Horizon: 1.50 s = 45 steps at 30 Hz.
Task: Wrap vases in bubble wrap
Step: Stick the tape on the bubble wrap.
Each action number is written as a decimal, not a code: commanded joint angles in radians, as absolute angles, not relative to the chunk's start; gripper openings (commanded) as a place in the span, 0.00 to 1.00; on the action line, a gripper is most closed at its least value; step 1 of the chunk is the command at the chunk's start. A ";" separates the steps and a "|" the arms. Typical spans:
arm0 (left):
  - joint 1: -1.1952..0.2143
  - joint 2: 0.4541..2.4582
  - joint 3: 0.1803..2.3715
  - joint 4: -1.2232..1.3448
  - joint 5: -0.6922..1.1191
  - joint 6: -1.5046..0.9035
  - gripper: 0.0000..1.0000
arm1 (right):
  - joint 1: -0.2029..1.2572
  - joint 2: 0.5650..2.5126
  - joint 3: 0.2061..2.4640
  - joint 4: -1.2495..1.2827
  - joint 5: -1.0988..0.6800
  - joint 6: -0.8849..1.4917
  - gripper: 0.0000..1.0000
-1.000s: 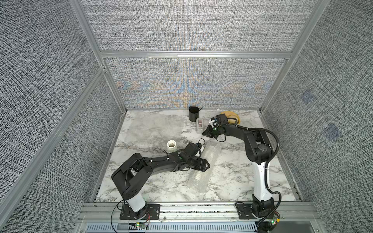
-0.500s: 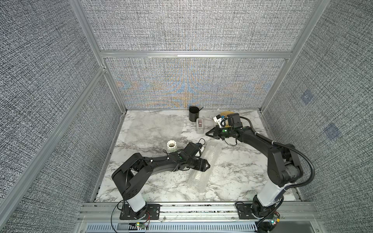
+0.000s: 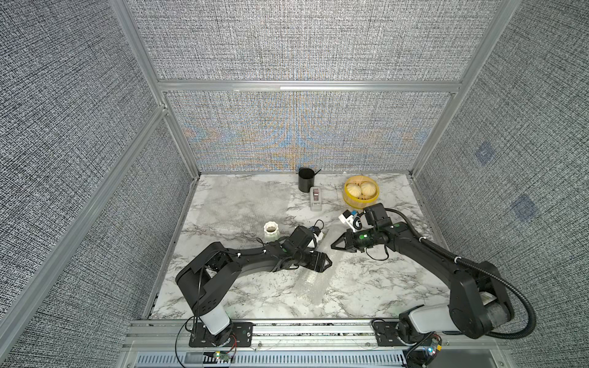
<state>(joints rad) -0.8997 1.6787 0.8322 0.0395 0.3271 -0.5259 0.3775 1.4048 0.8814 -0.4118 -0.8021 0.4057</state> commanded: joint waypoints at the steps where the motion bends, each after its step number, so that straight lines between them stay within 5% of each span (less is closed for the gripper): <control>1: -0.897 1.689 0.813 -0.181 0.271 -0.461 0.56 | 0.406 1.397 0.887 -0.460 -0.729 0.330 0.00; 29: -0.898 1.697 0.815 -0.181 0.290 -0.450 0.55 | 0.551 1.476 0.919 -0.433 -0.411 0.196 0.00; 45: -0.897 1.690 0.806 -0.173 0.300 -0.454 0.54 | 0.585 1.408 0.872 -0.382 -0.299 0.150 0.16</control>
